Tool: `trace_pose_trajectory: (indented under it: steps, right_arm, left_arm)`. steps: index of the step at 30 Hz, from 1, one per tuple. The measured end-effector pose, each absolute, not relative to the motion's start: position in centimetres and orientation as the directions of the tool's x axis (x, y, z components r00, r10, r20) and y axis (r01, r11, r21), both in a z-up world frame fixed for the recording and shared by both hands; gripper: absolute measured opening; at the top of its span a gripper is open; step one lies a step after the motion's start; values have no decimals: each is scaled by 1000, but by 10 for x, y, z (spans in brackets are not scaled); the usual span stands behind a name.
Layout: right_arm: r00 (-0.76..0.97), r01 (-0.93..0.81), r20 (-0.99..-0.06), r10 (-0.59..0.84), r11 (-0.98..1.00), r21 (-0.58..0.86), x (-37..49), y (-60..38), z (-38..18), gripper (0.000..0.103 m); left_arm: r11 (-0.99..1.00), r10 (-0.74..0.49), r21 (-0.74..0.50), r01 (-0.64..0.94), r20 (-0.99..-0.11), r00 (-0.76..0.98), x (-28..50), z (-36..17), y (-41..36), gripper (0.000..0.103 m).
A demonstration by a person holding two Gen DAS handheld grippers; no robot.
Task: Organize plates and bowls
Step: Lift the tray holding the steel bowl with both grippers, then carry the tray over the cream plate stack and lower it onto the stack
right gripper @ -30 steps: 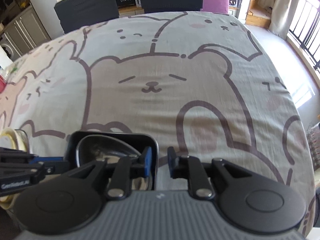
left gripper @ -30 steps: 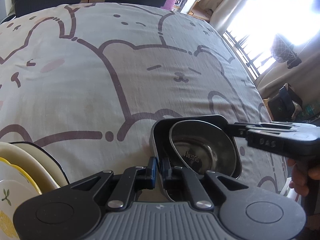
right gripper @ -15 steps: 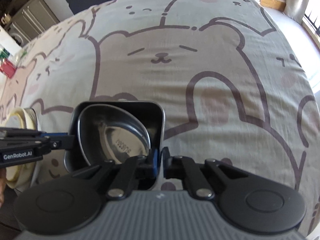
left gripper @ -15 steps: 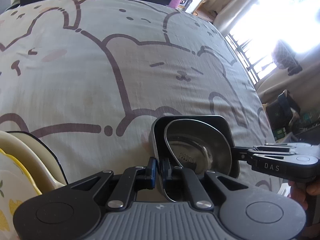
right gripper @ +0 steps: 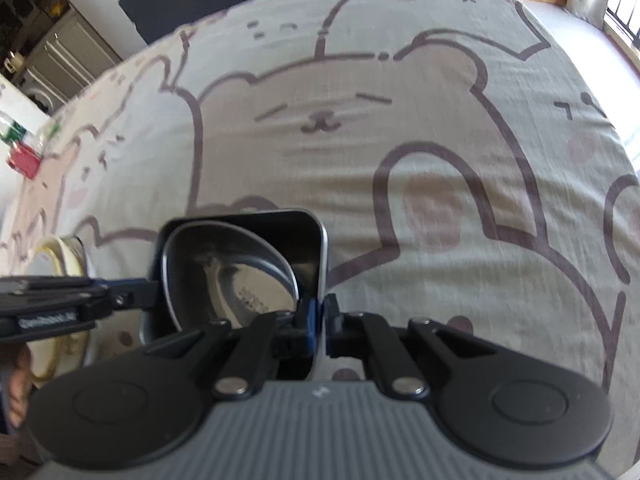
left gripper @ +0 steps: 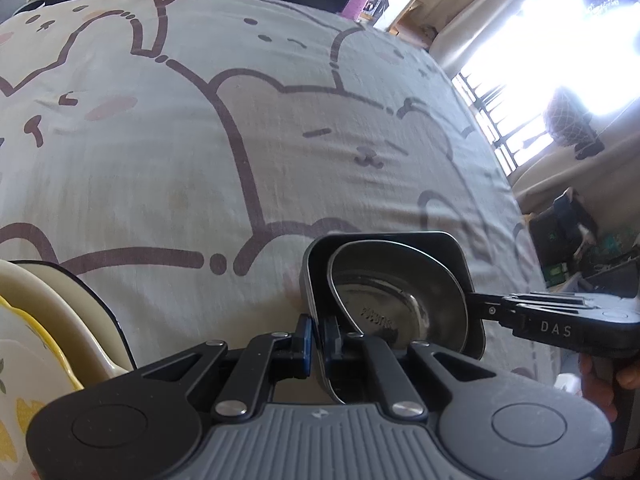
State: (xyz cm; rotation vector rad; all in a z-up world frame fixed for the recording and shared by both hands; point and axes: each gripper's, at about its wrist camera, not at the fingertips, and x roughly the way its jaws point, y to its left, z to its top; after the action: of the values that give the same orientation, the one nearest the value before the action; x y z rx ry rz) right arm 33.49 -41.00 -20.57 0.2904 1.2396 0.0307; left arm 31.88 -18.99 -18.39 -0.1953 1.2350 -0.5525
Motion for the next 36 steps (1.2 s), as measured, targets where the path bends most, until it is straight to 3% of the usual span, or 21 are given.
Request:
trace_pose_trajectory:
  steps: [11, 20, 36]
  right_arm:
    - [437, 148, -872, 220, 939, 311, 321, -420, -175, 5]
    - [545, 68, -785, 294, 918, 390, 312, -387, -131, 7]
    - [570, -36, -681, 460, 842, 538, 328, -278, -100, 7]
  left_arm:
    - [814, -577, -501, 294, -759, 302, 316, -144, -169, 6]
    - [784, -618, -568, 252, -673, 406, 302, -103, -104, 6]
    - [769, -563, -628, 119, -577, 592, 265, -66, 36, 6]
